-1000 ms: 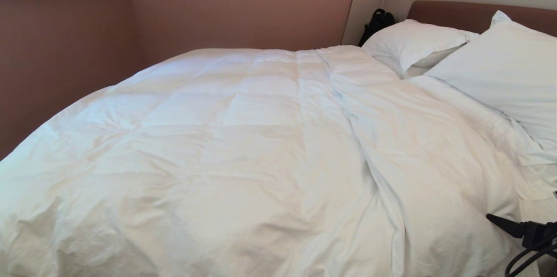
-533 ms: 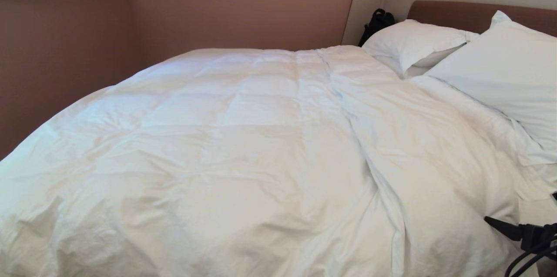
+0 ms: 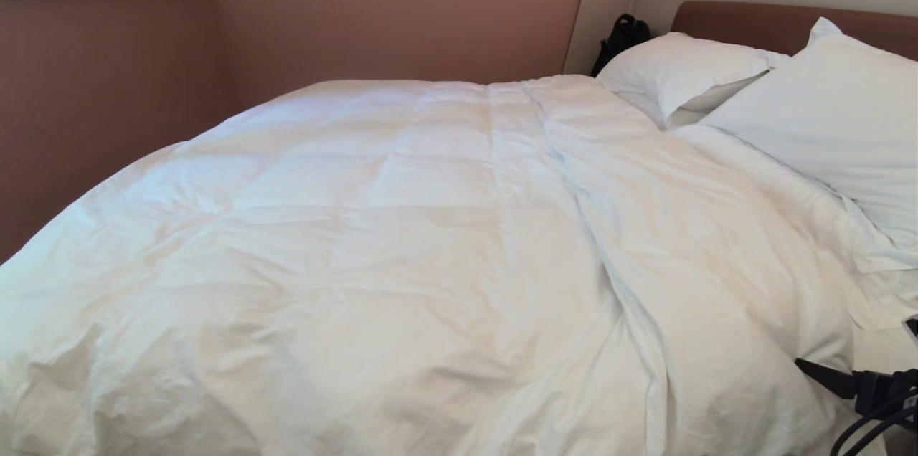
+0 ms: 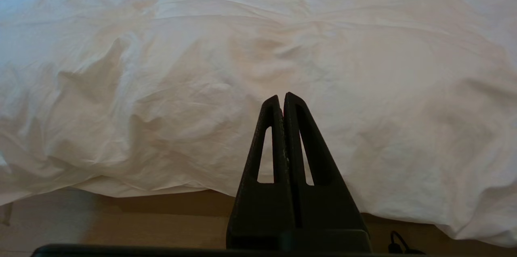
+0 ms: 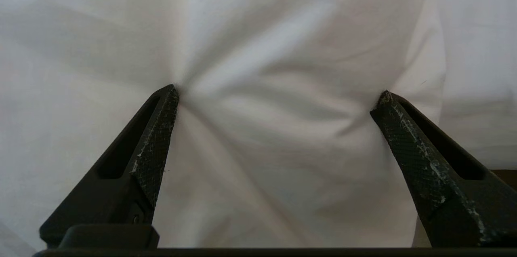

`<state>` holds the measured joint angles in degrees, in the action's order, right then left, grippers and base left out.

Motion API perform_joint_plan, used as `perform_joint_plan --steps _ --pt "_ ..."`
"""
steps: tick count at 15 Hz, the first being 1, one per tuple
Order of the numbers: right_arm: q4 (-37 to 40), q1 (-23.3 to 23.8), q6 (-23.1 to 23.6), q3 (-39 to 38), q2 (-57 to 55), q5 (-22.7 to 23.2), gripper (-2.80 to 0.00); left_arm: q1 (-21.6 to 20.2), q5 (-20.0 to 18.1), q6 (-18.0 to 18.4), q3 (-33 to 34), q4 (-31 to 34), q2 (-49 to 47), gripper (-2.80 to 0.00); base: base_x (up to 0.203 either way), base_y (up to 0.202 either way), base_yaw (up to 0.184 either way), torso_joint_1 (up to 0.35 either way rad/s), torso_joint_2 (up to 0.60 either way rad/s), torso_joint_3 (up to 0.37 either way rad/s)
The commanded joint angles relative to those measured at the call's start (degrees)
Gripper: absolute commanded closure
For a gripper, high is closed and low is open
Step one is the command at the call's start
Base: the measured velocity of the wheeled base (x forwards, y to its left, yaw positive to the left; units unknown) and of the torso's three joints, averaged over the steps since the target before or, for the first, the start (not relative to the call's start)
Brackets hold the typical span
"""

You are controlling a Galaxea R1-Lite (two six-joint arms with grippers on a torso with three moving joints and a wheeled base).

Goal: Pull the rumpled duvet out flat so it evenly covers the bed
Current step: Flatten the corners of the folded blanket

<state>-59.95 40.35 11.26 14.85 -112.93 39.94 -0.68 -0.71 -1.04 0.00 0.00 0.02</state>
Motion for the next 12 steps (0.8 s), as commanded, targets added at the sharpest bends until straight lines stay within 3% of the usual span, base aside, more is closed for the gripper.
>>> perform_joint_plan --steps 1,8,9,12 --pt "-0.3 0.0 0.6 -0.1 -0.3 0.2 -2.8 0.0 0.0 0.1 0.0 0.0 0.0 0.0 0.0 0.0 0.0 0.0 0.0 0.0" --pt "-0.3 -0.1 1.6 -0.4 -0.6 0.0 -2.8 0.0 0.0 0.1 0.0 0.0 0.0 0.0 0.0 0.0 0.0 0.0 0.0 0.0" --pt "-0.3 -0.1 1.6 -0.4 -0.6 0.0 0.0 0.0 0.0 0.1 0.0 0.0 0.0 0.0 0.0 0.0 0.0 0.0 0.0 0.0" --pt "-0.3 -0.1 1.6 -0.4 -0.6 0.0 0.0 0.0 0.0 0.1 0.0 0.0 0.0 0.0 0.0 0.0 0.0 0.0 0.0 0.0"
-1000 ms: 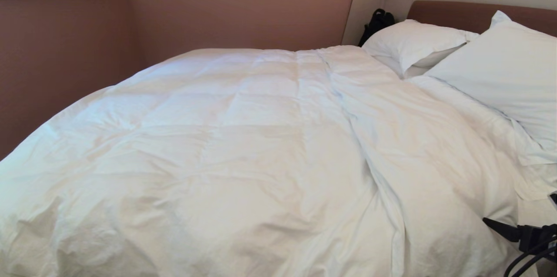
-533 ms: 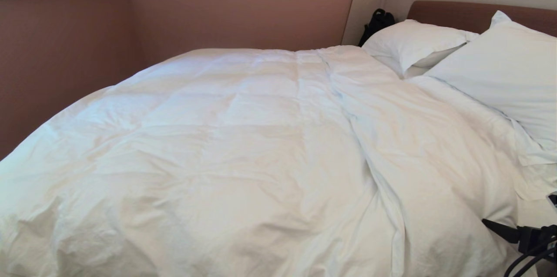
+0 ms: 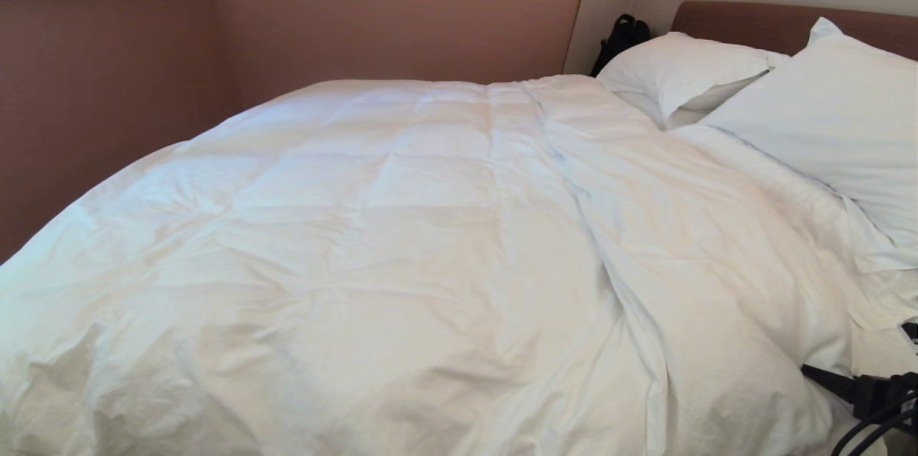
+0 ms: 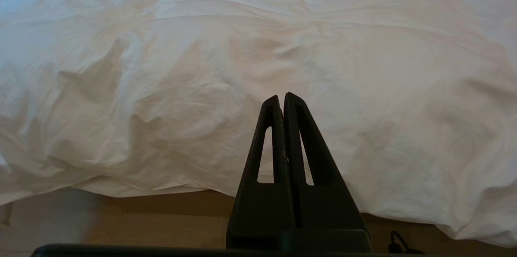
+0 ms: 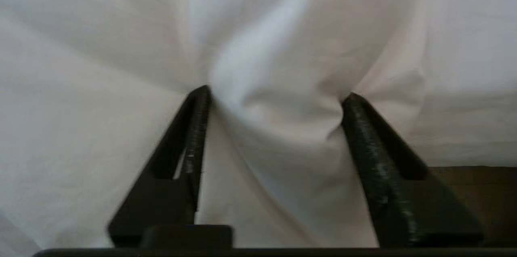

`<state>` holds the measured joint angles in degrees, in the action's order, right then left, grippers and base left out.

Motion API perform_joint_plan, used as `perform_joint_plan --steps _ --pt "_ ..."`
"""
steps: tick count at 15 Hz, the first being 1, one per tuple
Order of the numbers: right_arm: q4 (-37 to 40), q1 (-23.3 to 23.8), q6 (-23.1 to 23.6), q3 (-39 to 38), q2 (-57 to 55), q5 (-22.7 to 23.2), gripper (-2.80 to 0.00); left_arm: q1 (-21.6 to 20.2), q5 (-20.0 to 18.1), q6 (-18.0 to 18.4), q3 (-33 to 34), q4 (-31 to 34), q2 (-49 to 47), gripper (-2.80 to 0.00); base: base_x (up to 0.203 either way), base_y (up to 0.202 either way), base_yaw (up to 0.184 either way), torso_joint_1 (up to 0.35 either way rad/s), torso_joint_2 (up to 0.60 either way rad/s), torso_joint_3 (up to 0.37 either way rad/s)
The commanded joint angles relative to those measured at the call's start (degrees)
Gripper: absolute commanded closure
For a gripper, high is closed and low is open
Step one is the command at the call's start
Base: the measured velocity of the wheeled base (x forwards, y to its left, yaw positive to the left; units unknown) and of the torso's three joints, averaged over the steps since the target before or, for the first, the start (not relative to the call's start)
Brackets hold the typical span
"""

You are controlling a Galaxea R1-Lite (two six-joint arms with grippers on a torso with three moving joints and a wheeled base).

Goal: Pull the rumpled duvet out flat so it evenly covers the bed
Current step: Flatten the corners of the folded blanket

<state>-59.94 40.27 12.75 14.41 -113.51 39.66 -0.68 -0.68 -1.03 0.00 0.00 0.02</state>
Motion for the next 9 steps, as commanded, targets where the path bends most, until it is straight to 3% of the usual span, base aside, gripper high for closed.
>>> perform_joint_plan --steps 1,9 --pt "-0.4 -0.2 0.1 0.0 0.0 0.2 0.0 0.0 0.0 0.1 0.0 0.0 0.0 0.0 0.0 0.0 0.0 0.0 0.0 0.0" --pt "-0.9 -0.3 0.1 -0.3 0.0 0.2 0.0 0.0 0.0 0.0 0.0 0.0 0.0 0.0 0.0 0.0 0.0 0.0 0.0 0.0"
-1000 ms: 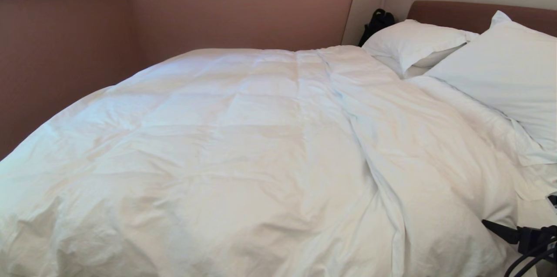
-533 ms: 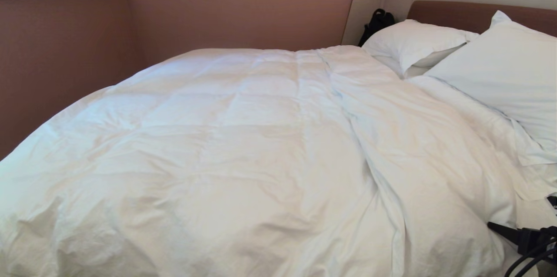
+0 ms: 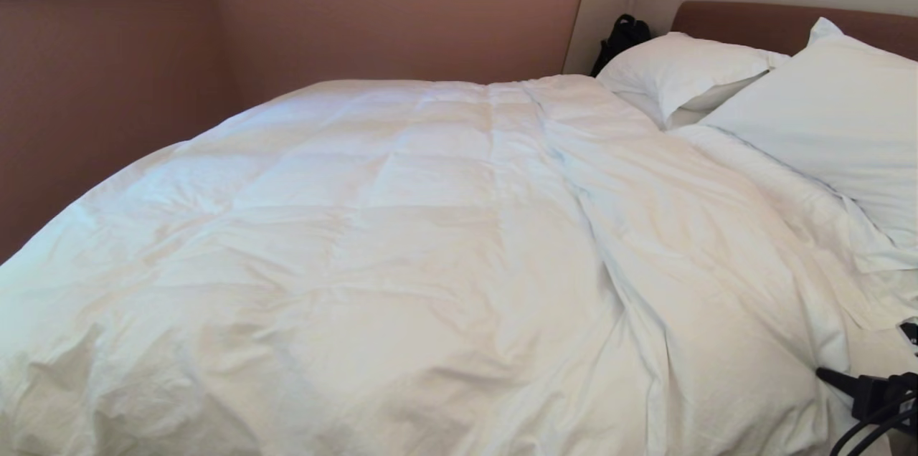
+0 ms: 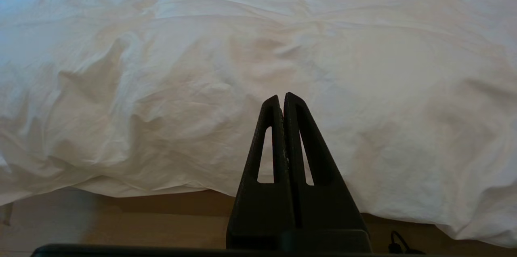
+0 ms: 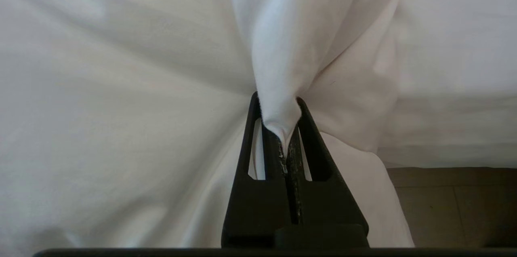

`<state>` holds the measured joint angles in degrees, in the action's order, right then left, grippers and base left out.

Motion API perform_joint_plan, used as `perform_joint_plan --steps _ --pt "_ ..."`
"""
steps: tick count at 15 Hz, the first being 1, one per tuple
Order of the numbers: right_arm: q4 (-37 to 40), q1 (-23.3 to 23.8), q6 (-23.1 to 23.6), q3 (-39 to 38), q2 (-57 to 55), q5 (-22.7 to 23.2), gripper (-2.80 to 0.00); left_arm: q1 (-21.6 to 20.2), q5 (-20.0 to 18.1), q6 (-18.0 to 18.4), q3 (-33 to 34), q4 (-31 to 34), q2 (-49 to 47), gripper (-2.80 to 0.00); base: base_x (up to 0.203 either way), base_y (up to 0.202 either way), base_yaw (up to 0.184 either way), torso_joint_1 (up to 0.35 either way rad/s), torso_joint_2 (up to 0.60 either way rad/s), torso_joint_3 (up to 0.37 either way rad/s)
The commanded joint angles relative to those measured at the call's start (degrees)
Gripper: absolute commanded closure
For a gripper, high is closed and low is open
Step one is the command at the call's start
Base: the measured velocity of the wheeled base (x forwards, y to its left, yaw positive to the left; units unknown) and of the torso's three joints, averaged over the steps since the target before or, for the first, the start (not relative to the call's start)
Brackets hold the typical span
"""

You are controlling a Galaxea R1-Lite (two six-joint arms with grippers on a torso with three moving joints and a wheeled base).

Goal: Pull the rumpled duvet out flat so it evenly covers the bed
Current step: Flatten the corners of the folded blanket

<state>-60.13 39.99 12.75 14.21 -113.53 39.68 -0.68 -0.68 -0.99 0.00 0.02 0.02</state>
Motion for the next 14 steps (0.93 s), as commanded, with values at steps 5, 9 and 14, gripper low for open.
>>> perform_joint_plan --steps 5,9,14 --pt "-2.9 0.1 0.0 -1.0 0.2 0.2 0.0 0.0 0.0 0.0 0.0 0.0 0.0 0.0 0.0 0.0 0.0 0.0 0.0 0.0" --pt "-8.6 0.1 -0.2 -3.8 0.4 0.2 0.0 0.0 0.0 -0.1 0.0 0.0 0.0 0.0 0.0 0.0 0.0 0.0 0.0 0.0" --pt "-11.8 0.2 -0.4 -4.7 0.1 -1.0 0.0 0.0 0.0 0.0 0.0 0.0 0.0 0.0 0.0 0.0 0.0 0.0 0.0 0.0"
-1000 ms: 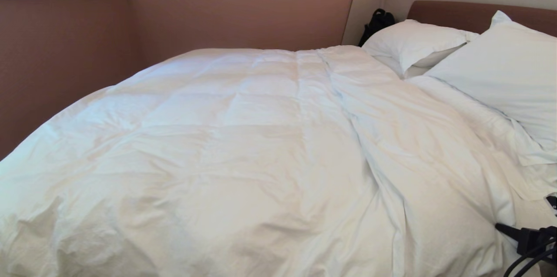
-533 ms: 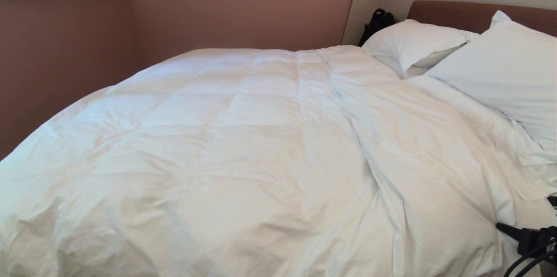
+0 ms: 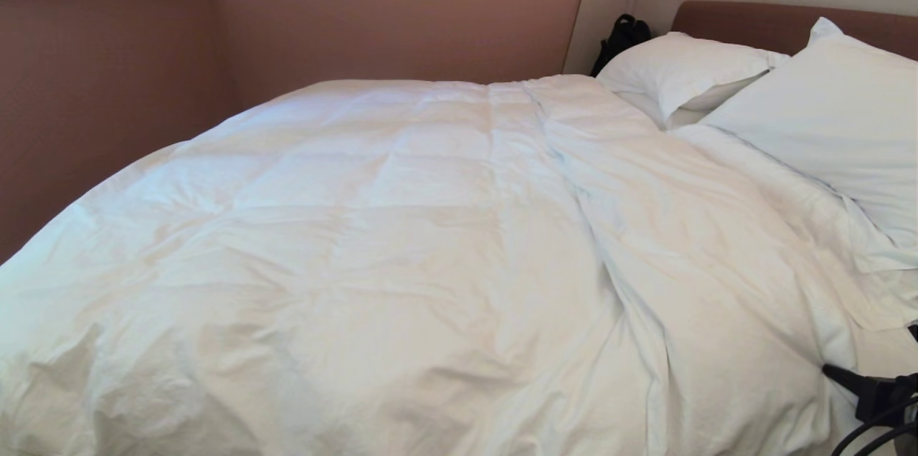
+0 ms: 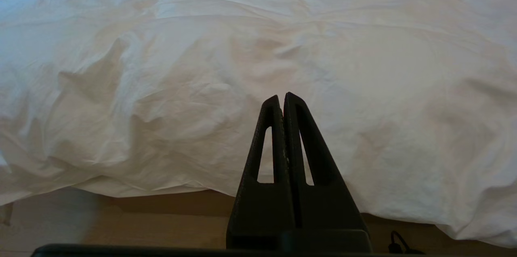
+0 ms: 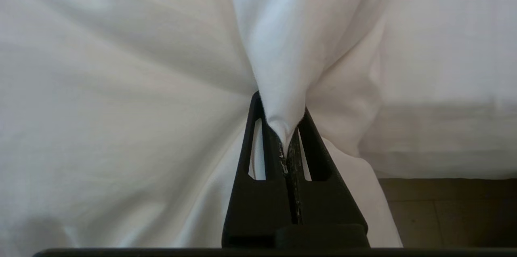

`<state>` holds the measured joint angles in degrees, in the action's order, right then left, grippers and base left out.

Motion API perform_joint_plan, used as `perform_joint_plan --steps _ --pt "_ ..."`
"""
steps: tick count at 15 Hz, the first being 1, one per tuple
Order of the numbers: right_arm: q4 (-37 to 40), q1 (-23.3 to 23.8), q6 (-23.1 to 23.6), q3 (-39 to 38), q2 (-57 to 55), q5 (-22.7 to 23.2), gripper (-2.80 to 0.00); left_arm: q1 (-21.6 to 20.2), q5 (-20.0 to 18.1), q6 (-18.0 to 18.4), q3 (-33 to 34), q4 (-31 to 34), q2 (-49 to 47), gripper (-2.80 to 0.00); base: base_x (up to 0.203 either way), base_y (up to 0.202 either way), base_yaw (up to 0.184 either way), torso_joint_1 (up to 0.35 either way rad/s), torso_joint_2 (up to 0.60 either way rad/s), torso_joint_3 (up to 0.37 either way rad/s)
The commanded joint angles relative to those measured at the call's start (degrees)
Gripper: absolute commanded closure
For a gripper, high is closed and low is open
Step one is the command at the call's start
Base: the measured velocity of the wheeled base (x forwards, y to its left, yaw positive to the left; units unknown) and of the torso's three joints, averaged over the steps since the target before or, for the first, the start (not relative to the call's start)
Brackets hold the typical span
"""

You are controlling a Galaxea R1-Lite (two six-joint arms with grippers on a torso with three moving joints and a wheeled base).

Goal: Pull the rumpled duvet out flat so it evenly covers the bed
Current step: Flatten the corners of the folded blanket

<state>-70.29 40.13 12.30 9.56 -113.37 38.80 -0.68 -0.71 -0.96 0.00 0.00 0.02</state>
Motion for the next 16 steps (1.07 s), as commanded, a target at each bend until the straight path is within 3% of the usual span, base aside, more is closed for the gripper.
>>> perform_joint_plan --steps 1,9,16 --pt "-1.6 0.0 0.0 0.1 -0.1 -0.1 0.0 0.0 0.0 0.0 0.0 0.0 0.0 0.0 0.0 0.0 0.0 0.0 0.0 0.0" --pt "-4.2 0.5 -4.4 1.6 -0.3 -2.5 0.0 0.0 0.0 -0.1 0.0 0.0 0.0 0.0 0.0 0.0 0.0 0.0 0.0 0.0" --pt "-4.3 0.8 -4.7 3.2 -1.3 -5.1 0.0 0.0 0.0 0.0 0.0 0.0 0.0 0.0 0.0 0.0 0.0 0.0 0.0 0.0"
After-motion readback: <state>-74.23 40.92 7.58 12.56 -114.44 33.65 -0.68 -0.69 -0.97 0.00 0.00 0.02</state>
